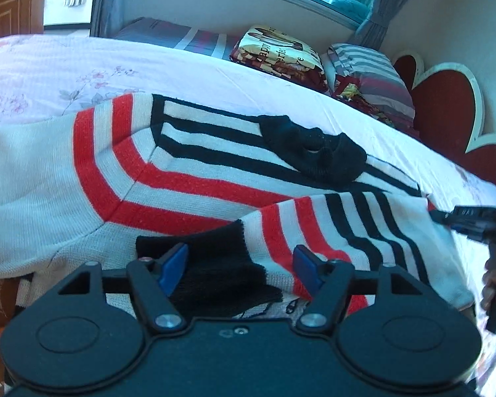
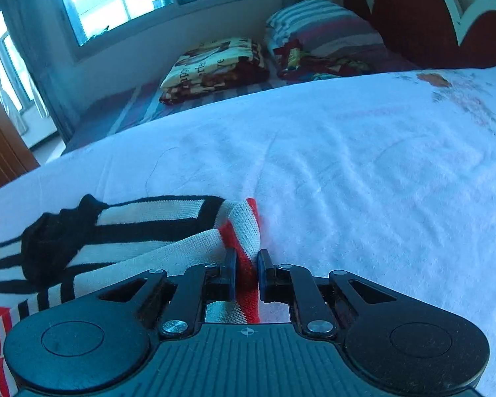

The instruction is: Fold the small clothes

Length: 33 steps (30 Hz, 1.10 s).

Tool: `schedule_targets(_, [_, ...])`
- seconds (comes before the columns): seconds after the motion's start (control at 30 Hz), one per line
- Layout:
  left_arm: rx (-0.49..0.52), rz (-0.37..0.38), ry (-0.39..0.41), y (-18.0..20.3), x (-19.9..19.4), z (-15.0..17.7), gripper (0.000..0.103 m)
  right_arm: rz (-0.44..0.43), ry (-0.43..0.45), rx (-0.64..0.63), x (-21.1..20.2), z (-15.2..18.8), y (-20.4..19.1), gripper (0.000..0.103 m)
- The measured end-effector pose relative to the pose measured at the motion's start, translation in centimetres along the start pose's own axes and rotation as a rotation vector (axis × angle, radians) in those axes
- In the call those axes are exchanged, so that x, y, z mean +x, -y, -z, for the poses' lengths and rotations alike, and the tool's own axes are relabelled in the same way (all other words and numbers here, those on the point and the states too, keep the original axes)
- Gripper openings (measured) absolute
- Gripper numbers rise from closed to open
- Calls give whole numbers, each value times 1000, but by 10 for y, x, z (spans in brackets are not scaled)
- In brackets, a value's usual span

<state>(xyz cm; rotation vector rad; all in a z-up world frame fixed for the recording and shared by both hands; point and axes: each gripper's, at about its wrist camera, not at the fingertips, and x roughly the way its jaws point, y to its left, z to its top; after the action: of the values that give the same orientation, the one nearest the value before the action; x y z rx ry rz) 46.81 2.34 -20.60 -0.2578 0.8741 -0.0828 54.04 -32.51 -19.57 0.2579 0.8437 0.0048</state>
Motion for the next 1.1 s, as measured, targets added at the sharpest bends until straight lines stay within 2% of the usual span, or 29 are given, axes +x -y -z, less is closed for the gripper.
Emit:
schedule_targets(0.03, [0, -1, -3, 0, 0, -1, 69, 8, 6, -9, -4, -1, -2, 12])
schedule_targets(0.07, [-5, 1, -4, 0, -2, -2, 69, 10, 12, -6, -10, -1, -3, 19])
schedule_targets(0.1, [-17, 3, -2, 0, -4, -5, 70, 2, 23, -5, -19, -1, -6, 35])
schedule_targets(0.17, [-50, -3, 7, -4, -11, -7, 78, -32, 57, -18, -37, 5, -15, 53])
schedule_targets(0.2, [-69, -13, 16, -8, -17, -7, 85, -37, 66, -45, -45, 8, -24, 53])
schedule_targets(0.23, [-90, -21, 26, -12, -23, -8, 87, -42, 74, -72, -53, 13, -34, 53])
schedule_targets(0.3, [-116, -26, 41, -24, -36, -8, 87, -85, 82, -116, -64, 24, -57, 53])
schedule_targets(0.4, [-167, -73, 47, -50, -56, -5, 87, -155, 68, -167, -73, 43, -93, 53])
schedule_targets(0.63, [-374, -179, 104, -142, -111, 14, 86, -263, 21, -272, -65, 81, -178, 53])
schedule_targets(0.87, [-596, -270, 168, -234, -152, 32, 85, -322, -6, -304, -53, 100, -236, 53])
schedule_targets(1.03, [-755, -240, 201, -294, -152, 40, 68, -327, -16, -316, -44, 107, -260, 53])
schedule_targets(1.1, [-804, -201, 221, -311, -148, 42, 67, -322, -20, -319, -40, 109, -265, 53])
